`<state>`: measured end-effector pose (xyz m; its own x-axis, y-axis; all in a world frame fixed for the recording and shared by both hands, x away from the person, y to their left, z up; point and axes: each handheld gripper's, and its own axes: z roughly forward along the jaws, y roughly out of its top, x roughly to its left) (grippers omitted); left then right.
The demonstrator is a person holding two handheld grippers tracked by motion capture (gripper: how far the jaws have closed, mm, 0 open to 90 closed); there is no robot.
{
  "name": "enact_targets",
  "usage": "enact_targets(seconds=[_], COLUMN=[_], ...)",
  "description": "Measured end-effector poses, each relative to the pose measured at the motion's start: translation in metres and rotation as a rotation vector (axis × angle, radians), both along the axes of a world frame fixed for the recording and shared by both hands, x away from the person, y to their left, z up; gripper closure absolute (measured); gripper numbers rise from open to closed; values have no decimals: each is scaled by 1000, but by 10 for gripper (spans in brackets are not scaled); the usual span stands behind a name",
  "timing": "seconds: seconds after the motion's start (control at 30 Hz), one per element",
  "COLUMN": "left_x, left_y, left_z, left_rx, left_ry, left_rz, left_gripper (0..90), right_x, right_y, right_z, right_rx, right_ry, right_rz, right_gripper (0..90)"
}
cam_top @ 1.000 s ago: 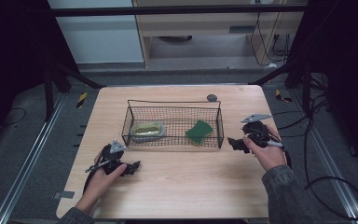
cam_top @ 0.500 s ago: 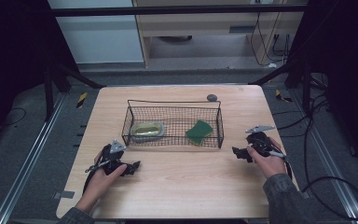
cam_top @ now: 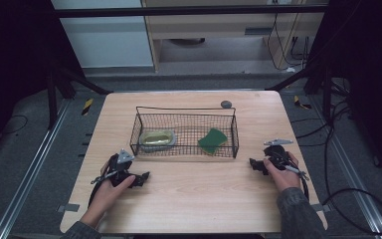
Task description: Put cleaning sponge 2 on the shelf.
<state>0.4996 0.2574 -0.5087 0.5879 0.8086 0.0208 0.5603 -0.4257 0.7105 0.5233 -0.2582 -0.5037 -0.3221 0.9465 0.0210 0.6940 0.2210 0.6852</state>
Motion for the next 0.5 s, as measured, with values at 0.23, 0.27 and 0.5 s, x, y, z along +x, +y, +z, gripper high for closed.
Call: enact_targets(seconds=[0.23,0.27,0.5], left_x=[0,0,0], left_y=[0,0,0], left_z=[0,0,0], left_rx=[0,0,0], left_ry=[0,0,0], left_rz=[0,0,0], left_gripper=[0,0,0], right_x=[1,1,0], right_y=[13,15,21], right_z=[-9,-9,-9], right_rx=[-9,-6,-9], right_ry=[-64,-61,-58], right_rz=[-51,-56,-92], right_gripper=[13,11,7])
